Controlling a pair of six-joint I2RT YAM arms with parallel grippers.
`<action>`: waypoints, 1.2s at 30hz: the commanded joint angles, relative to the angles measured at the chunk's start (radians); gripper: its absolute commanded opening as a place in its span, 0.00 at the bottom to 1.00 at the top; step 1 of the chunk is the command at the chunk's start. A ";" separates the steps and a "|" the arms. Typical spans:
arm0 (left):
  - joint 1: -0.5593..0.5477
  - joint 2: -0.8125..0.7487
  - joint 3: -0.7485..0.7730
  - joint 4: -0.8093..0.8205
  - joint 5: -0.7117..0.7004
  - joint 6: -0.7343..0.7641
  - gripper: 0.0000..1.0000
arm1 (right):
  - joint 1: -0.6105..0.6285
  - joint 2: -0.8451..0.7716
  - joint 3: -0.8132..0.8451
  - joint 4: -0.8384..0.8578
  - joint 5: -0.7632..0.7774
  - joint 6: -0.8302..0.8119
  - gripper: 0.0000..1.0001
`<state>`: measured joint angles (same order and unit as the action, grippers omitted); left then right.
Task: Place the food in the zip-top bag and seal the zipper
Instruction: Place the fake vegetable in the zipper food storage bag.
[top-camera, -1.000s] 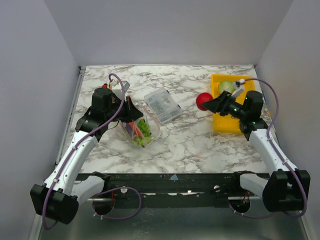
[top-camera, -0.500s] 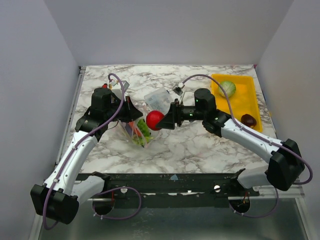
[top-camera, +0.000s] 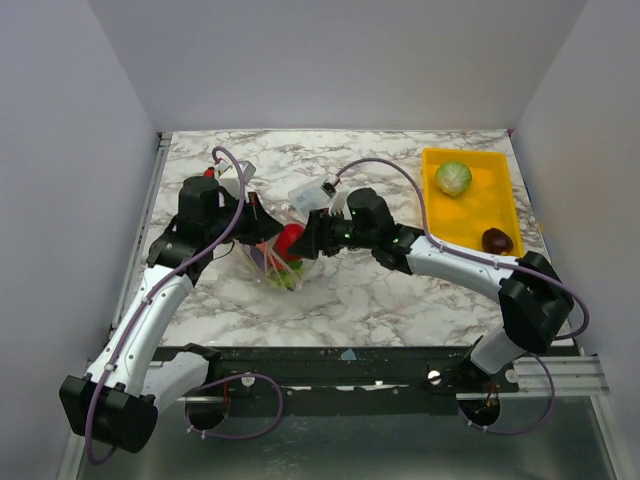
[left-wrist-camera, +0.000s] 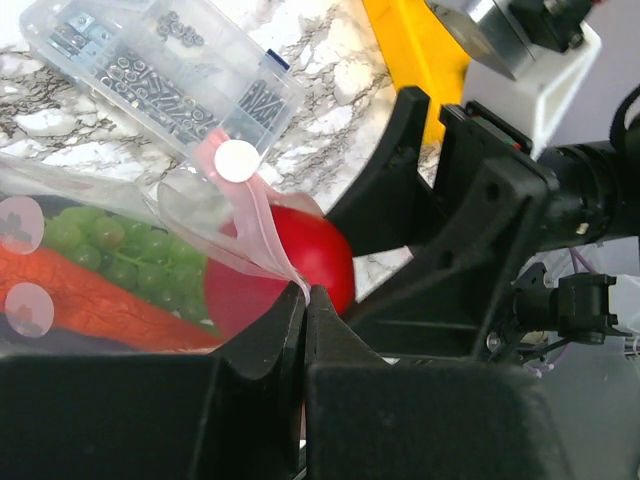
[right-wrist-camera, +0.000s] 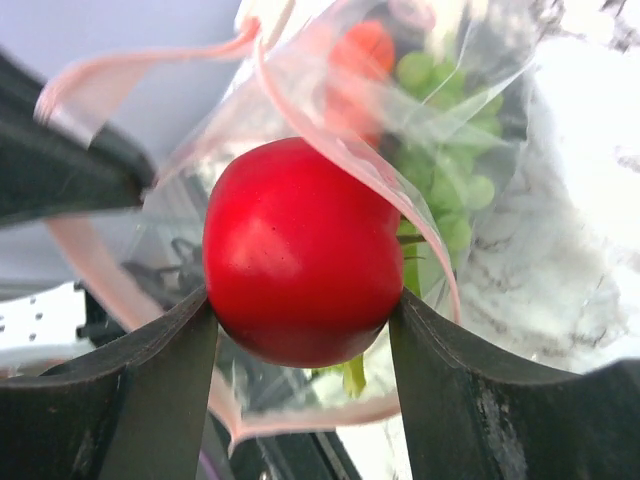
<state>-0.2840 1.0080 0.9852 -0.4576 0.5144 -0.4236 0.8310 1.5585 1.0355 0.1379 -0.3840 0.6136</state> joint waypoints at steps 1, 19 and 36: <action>0.005 -0.030 0.001 0.054 0.058 -0.009 0.00 | 0.021 0.099 0.099 0.080 0.104 0.003 0.61; 0.007 -0.039 0.000 0.040 0.027 -0.001 0.00 | 0.023 0.051 0.138 -0.210 0.139 -0.031 0.85; 0.006 -0.023 0.000 0.044 0.054 -0.007 0.00 | 0.065 0.056 0.149 -0.218 0.080 -0.089 0.63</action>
<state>-0.2771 0.9951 0.9829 -0.4561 0.5182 -0.4271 0.8848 1.5814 1.1770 -0.1623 -0.2947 0.4740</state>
